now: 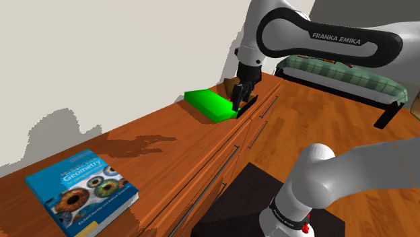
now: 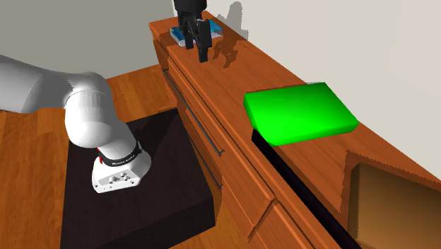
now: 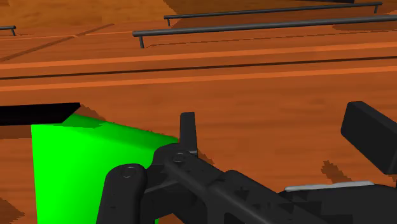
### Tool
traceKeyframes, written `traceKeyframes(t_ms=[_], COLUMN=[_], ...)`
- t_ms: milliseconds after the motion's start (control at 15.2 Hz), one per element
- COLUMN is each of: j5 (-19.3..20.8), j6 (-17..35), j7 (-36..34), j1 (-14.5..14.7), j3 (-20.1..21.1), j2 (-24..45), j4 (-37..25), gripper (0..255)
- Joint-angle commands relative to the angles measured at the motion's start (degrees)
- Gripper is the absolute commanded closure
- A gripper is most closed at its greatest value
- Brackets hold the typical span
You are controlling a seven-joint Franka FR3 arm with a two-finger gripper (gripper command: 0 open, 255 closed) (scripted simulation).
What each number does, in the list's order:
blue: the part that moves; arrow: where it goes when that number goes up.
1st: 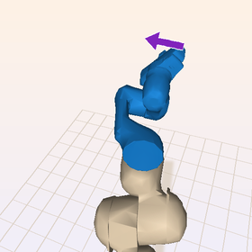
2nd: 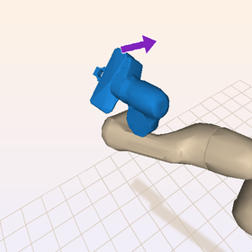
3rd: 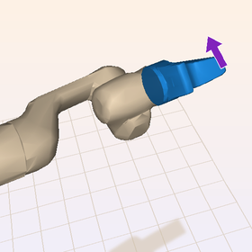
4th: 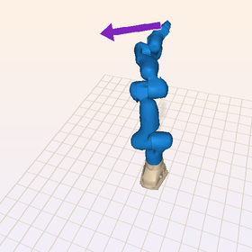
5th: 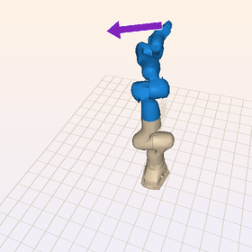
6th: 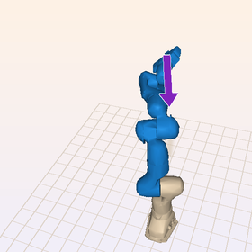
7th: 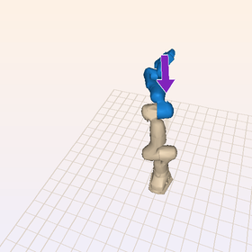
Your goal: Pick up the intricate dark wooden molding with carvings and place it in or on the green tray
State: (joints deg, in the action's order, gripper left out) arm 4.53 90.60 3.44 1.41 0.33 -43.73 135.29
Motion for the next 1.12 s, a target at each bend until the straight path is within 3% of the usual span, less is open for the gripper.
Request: traceKeyframes(t_ms=[0,1056], j5=[0.0,0.6], j6=[0.0,13.7], j7=[0.0,-26.3], j1=[0.0,-14.8], j3=[0.0,-6.0], j2=[0.0,26.2], j4=[0.0,-13.5], gripper=[0,0])
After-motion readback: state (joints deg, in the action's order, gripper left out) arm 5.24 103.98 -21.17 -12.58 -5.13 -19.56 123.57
